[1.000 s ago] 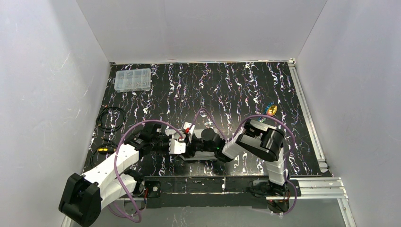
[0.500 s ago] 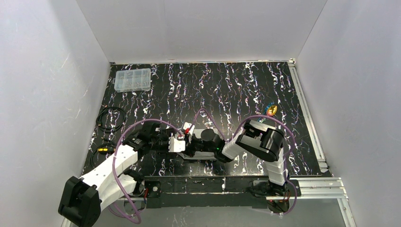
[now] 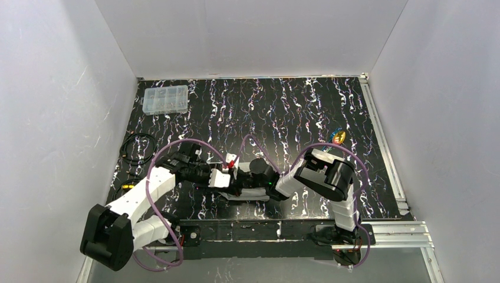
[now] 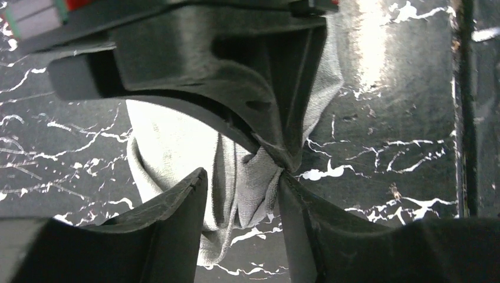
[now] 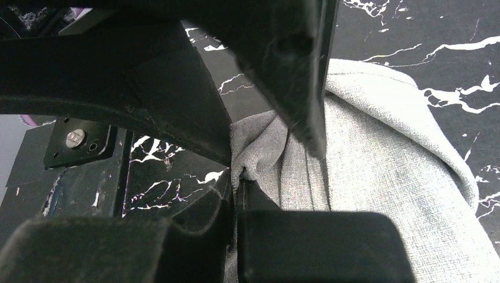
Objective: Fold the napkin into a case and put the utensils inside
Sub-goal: Stuff the top corner of the smaller-rectangle-folded napkin at the center of the board.
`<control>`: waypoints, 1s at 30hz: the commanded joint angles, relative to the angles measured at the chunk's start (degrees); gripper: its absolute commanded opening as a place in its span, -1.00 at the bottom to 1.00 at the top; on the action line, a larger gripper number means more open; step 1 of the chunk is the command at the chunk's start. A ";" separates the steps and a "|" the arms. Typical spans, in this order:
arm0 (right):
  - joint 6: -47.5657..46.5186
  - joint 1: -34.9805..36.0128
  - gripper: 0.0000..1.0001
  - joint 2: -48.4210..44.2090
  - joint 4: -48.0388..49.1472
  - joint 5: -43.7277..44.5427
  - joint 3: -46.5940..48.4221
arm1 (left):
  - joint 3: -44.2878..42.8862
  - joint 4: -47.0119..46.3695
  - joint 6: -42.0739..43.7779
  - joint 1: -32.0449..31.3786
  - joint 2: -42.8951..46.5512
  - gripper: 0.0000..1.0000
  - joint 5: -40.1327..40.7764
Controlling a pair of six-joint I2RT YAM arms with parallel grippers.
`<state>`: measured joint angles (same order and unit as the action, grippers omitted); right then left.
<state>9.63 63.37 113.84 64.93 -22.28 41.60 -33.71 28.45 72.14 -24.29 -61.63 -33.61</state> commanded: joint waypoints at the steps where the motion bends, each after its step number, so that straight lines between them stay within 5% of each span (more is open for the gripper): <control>1: -1.50 0.13 -0.83 -0.51 2.74 -2.91 2.34 | -2.98 8.53 7.55 0.55 -2.69 -0.16 -5.77; 5: -1.92 0.05 -0.83 -0.40 2.08 -2.82 2.50 | -2.39 9.20 8.94 0.55 -3.11 -0.35 -5.79; 8: -1.83 -0.04 -0.76 -0.27 1.84 -2.04 2.49 | -2.28 8.43 7.82 0.56 -3.36 -1.00 -5.79; 13: -0.85 -0.01 -0.12 -1.62 6.49 2.50 -1.27 | -2.19 7.93 4.57 0.73 -3.85 -1.00 -5.59; 19: -1.17 0.44 0.29 -2.02 10.12 4.70 -3.88 | -1.82 4.68 -3.28 2.27 -4.23 -1.00 -5.56; 22: -2.19 1.01 0.25 -2.13 9.47 6.63 -3.99 | -2.08 3.57 -6.58 3.05 -5.01 -1.00 -5.93; 30: -4.45 1.69 -0.31 -2.08 6.30 10.95 -2.47 | -0.85 1.57 -11.93 3.76 -5.34 -1.00 -5.88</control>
<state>7.35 64.58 113.73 70.13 -14.41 37.76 -35.24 30.76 64.14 -21.06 -66.98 -37.58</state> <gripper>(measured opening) 0.389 0.040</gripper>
